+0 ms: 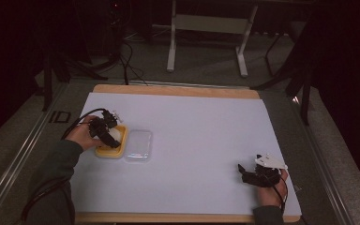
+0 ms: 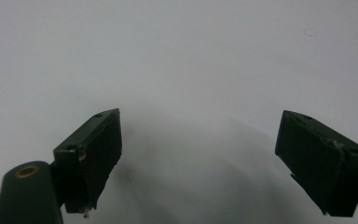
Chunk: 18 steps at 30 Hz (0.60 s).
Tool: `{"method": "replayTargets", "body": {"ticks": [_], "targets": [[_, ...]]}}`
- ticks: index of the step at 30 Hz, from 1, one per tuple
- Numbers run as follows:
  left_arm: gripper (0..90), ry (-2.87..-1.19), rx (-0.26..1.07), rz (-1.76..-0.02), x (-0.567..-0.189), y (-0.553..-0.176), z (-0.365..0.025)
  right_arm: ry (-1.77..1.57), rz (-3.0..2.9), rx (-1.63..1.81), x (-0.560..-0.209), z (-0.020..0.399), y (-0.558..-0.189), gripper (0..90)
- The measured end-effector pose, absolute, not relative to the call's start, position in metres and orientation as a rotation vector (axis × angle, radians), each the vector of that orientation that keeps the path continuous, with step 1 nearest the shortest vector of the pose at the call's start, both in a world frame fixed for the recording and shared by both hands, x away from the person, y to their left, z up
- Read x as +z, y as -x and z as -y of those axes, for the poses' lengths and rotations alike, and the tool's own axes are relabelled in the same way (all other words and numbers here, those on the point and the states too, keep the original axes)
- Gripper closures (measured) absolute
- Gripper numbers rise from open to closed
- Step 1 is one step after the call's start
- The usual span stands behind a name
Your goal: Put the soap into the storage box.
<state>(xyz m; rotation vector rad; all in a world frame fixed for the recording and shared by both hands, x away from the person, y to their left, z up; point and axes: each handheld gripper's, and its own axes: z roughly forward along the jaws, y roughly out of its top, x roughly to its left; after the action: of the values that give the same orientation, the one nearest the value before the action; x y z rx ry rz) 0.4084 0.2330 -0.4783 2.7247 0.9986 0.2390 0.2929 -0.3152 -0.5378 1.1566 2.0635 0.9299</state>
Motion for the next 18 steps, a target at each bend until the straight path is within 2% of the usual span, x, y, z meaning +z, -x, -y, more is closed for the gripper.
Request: {"method": "replayTargets", "body": {"ticks": [18], "targets": [[23.2, -2.742, 0.203, -1.017, -0.492, -0.411, -0.235, -1.157, -2.064, 0.926, -0.538, 0.315, -0.293, 14.5]]}}
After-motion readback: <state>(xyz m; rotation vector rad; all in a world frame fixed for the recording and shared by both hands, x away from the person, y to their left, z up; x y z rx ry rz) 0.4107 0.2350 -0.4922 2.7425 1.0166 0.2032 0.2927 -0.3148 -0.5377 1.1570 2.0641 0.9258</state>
